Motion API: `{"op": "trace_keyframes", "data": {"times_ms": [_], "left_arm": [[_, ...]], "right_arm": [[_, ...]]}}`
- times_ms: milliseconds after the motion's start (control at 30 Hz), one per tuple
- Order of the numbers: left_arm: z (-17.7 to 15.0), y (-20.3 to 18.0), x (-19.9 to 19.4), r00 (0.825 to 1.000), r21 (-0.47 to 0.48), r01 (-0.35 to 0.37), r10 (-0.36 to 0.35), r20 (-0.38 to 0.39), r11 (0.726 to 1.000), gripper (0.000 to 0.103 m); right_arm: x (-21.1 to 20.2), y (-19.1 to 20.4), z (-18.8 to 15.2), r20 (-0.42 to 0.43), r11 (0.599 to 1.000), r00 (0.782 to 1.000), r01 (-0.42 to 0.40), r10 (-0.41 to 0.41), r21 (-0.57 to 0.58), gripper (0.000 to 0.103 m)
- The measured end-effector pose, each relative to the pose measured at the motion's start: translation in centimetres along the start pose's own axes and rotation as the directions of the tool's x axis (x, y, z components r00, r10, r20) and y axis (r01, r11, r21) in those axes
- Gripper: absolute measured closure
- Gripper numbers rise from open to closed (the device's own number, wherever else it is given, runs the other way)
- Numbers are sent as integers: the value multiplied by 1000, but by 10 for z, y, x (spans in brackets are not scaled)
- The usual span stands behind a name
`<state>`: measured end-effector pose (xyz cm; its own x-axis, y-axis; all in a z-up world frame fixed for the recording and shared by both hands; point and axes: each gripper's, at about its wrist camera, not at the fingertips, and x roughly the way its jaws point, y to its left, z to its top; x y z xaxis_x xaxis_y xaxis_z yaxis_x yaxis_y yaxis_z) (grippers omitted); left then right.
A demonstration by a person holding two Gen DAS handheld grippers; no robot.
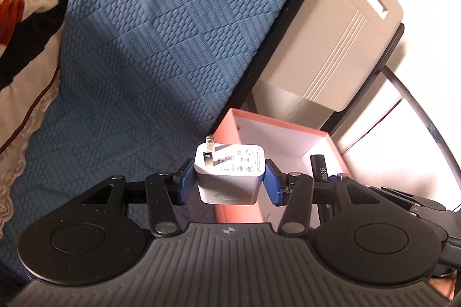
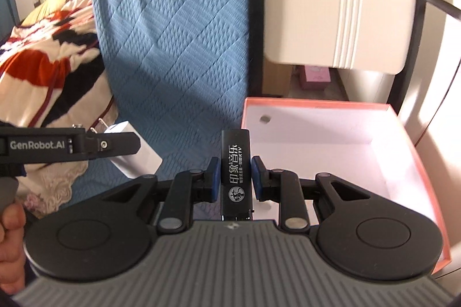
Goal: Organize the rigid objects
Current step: 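Carry the charger and USB stick toward the pink box with both grippers, then lower both items into the pink box and open both grippers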
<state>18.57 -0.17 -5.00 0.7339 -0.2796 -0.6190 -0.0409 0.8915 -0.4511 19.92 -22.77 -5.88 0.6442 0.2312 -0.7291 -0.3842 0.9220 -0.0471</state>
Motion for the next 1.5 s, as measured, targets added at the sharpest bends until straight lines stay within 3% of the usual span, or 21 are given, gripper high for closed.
{"op": "trace_keyframes", "data": {"times_ms": [333,600,900,1333,1500], "left_arm": [[-5,-53,18,999,21,40,-39,-12,999,47],[-28,-79,47,996,34,32,-29,-82,999,47],[-53,-91,79,987,61,9,1,-161,998,47],[-79,-101,116,977,129,-15,42,-209,992,47],[-82,-105,119,975,135,-7,37,-219,991,46]], "right_arm": [[-13,-46,-8,6,998,999,37,-37,41,77],[-12,-77,-32,-51,995,998,46,-41,93,77],[8,-98,-65,-136,991,990,37,-19,131,77],[30,-112,-97,-217,986,976,15,22,168,76],[35,-116,-106,-239,985,971,43,-1,170,76]]}}
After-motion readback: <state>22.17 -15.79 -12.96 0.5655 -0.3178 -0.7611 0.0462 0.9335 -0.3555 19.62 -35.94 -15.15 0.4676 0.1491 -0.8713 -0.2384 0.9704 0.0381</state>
